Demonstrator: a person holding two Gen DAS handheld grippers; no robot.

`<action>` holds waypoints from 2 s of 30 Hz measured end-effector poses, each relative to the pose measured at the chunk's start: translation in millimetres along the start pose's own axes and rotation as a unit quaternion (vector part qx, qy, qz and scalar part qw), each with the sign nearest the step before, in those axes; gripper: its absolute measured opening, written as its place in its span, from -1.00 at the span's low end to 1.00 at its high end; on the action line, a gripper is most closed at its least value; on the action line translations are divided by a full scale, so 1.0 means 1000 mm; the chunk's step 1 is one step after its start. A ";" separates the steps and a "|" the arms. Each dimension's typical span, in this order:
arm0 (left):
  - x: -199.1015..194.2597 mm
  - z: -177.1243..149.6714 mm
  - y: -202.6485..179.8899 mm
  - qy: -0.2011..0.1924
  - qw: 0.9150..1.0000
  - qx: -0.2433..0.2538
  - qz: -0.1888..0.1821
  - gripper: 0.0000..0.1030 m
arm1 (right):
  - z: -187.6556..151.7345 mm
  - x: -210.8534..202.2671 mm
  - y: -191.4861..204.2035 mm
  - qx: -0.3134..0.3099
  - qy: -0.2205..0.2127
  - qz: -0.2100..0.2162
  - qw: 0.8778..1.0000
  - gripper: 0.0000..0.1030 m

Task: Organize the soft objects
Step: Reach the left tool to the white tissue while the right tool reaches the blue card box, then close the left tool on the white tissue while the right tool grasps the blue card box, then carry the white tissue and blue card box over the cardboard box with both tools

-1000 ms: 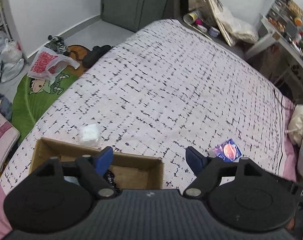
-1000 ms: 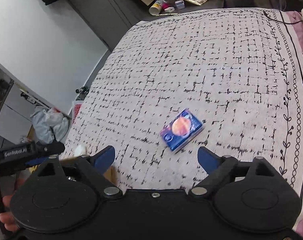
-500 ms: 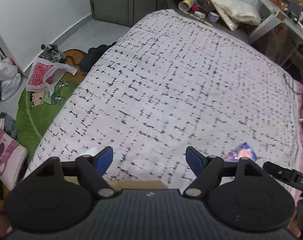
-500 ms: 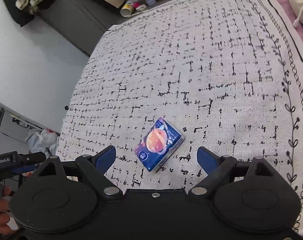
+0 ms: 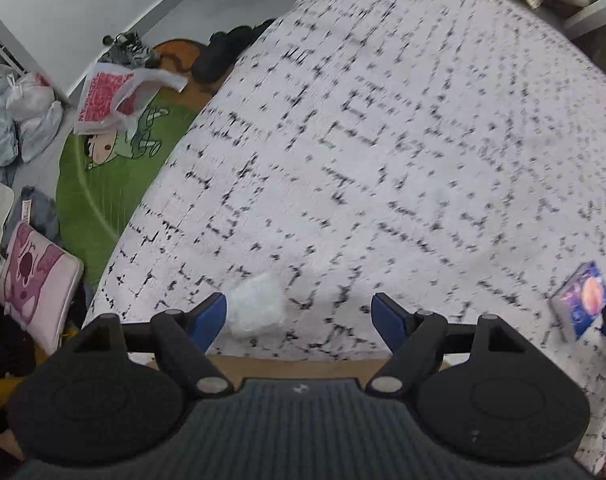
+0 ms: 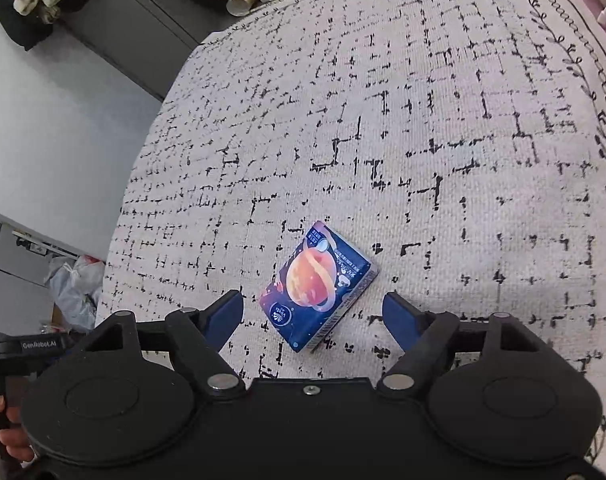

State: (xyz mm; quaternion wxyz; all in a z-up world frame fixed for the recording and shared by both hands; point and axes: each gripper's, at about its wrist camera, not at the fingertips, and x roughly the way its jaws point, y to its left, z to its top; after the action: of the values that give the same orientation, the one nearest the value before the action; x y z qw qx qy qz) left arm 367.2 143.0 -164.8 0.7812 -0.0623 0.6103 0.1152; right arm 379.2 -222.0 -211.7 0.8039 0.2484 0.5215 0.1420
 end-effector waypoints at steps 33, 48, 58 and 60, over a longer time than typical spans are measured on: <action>-0.002 0.012 -0.001 -0.004 0.999 -0.031 -0.014 -0.12 | -0.010 -0.016 0.006 -0.030 -0.052 0.012 0.998 -0.63; -0.066 -0.034 0.011 -0.060 0.995 -0.034 -0.066 -0.12 | -0.039 -0.066 0.036 -0.065 -0.075 0.048 0.994 -0.63; -0.093 -0.070 0.022 -0.100 0.988 -0.032 -0.110 -0.12 | -0.062 -0.089 0.070 -0.078 -0.092 0.075 0.990 -0.63; -0.093 -0.076 0.022 -0.097 0.988 -0.033 -0.112 -0.12 | -0.068 -0.092 0.076 -0.083 -0.094 0.079 0.989 -0.63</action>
State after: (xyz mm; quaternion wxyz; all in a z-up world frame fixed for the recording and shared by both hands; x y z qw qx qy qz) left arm 269.2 136.4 -93.0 0.8421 -0.1447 0.5168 0.0528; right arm 281.9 -186.2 -122.0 0.8533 0.2336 0.4089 0.2238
